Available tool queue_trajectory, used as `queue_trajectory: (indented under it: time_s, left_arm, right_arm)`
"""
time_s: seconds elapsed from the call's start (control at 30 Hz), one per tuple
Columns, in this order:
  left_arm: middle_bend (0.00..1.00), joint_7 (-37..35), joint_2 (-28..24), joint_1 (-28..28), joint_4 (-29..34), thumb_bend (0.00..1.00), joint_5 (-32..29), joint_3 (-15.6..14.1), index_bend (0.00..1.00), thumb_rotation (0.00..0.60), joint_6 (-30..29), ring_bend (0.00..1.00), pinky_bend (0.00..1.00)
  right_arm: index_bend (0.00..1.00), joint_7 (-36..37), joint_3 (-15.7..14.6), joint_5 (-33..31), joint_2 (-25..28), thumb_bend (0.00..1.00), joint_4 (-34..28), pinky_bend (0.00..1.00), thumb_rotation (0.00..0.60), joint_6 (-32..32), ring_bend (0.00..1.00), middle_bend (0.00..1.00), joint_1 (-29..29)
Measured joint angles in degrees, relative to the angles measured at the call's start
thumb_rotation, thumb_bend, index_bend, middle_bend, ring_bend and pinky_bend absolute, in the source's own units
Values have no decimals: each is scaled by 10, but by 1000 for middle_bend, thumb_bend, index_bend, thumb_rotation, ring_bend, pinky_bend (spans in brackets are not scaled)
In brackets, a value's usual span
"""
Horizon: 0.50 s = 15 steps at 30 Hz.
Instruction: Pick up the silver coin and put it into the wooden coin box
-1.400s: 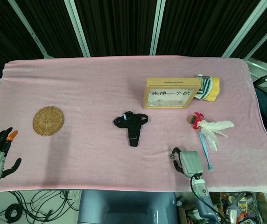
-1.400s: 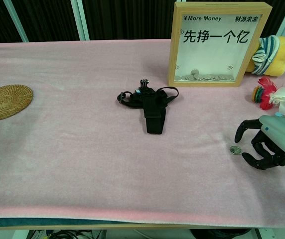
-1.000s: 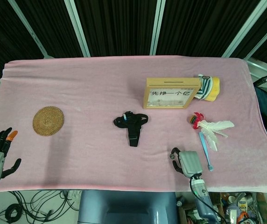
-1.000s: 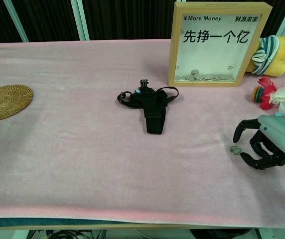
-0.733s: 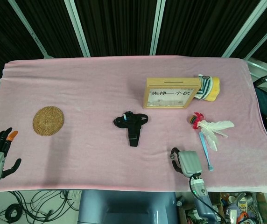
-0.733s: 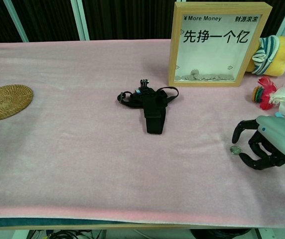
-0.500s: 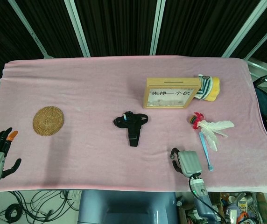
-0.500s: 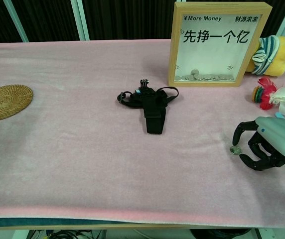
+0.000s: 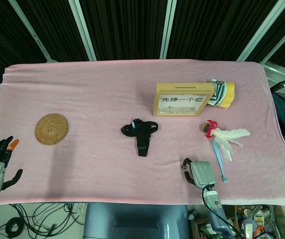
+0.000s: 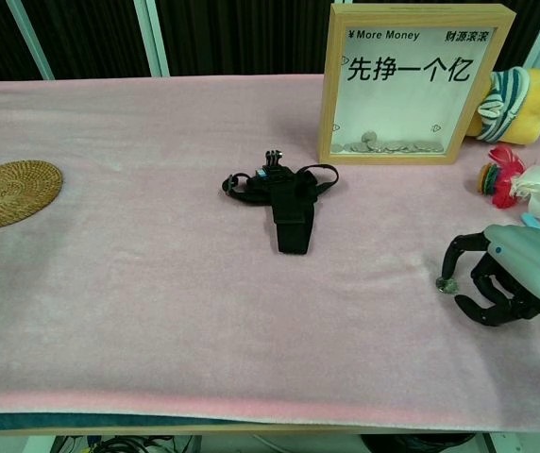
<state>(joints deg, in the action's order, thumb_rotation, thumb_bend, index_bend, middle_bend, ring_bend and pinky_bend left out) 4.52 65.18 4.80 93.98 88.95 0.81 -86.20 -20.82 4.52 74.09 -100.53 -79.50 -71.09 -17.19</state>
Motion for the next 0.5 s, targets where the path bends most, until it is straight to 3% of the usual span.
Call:
queue_trajectory:
  time_s: [0.5]
  left_arm:
    - [0, 0, 0, 0, 0, 327, 0, 0, 47, 600, 0, 0, 41]
  right_arm:
    - [451, 0, 5, -2, -3, 338, 4, 996, 600, 1, 912, 858, -2]
